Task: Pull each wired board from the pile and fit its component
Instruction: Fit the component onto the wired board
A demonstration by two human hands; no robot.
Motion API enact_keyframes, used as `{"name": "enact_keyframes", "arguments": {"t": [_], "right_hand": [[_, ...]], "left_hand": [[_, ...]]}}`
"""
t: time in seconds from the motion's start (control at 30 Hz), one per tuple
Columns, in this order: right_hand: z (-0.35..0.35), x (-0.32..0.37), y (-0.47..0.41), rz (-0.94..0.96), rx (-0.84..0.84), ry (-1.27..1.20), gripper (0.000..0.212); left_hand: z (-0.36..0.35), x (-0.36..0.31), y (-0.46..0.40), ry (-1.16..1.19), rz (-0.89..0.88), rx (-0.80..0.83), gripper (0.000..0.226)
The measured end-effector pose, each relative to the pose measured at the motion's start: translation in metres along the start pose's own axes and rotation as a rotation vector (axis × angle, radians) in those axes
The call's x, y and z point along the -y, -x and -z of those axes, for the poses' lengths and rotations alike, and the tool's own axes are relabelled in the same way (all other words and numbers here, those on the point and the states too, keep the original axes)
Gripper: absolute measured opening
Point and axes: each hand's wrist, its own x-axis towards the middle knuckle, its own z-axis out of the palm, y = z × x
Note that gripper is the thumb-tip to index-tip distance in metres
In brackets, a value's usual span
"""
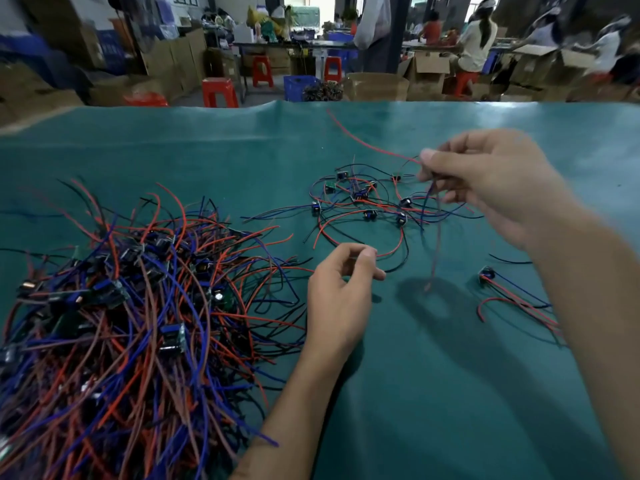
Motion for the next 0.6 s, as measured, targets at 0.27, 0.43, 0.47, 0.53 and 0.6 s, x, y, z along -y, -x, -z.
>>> {"name": "enact_keyframes", "arguments": {"t": [0.27,0.43,0.47,0.53,0.6], "right_hand": [[-0.061,-0.062,0.069,-0.178,-0.150,-0.322,0.018],[-0.066,-0.074,0.072,-0.150,-0.193,-0.371,0.015],[-0.069,-0.075,0.073,-0.156,-0.172,-0.394,0.013],[-0.071,-0.075,0.075,-0.155,-0.141,-0.409,0.011],[-0.071,-0.075,0.074,-0.158,-0.148,-0.435,0.011]], "left_hand": [[0.000,-0.007,0.004,0.073,-0.024,0.229,0.014],[0.000,-0.005,0.005,0.095,-0.037,0.175,0.012],[0.000,-0.005,0.004,0.102,-0.041,0.148,0.009],[0.000,-0.004,0.002,0.125,-0.034,0.094,0.008],[0.001,-0.004,0.001,0.128,-0.005,0.069,0.010]]}}
